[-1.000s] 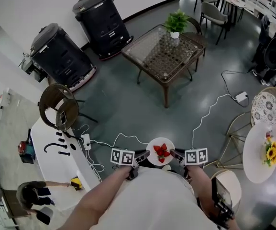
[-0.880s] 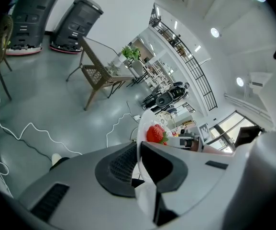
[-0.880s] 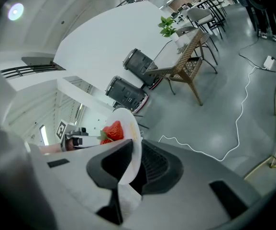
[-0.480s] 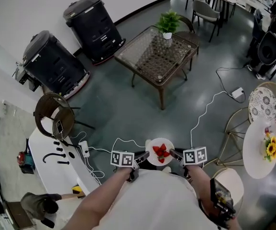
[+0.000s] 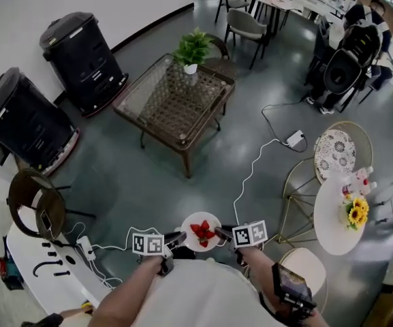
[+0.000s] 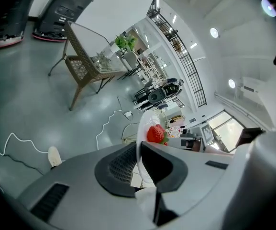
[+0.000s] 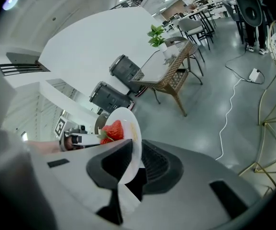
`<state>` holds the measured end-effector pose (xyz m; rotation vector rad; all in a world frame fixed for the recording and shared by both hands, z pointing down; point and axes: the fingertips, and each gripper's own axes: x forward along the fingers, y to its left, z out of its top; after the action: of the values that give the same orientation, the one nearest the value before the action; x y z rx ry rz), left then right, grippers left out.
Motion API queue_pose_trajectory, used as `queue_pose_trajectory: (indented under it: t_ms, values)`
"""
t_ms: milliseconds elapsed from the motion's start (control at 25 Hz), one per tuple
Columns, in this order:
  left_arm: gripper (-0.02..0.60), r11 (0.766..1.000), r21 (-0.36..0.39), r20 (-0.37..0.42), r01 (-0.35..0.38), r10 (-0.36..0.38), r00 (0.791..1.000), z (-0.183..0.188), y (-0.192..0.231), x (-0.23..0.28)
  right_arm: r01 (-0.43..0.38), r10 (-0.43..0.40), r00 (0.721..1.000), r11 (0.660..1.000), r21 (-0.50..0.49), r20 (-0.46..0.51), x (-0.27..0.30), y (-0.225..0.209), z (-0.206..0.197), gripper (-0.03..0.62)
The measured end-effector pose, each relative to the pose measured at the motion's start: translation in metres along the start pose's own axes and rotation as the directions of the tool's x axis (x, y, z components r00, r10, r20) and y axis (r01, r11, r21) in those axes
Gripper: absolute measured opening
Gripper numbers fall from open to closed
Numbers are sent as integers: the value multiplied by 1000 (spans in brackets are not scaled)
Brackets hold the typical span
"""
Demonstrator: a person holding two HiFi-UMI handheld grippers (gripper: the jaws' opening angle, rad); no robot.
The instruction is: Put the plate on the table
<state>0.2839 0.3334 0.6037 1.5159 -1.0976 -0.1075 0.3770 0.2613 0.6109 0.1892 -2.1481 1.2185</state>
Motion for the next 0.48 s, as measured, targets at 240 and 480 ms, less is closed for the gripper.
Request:
queue_pose_trajectory:
  t_ms: [240, 480]
  values:
    - [20, 1000, 13, 4, 21, -21, 1000, 49, 25, -6, 36, -36, 999, 999, -11, -1, 32, 2, 42, 52]
    - [20, 999, 46, 29, 26, -28, 999, 93, 46, -30, 44, -44, 999, 999, -21, 10, 64, 23, 80, 52]
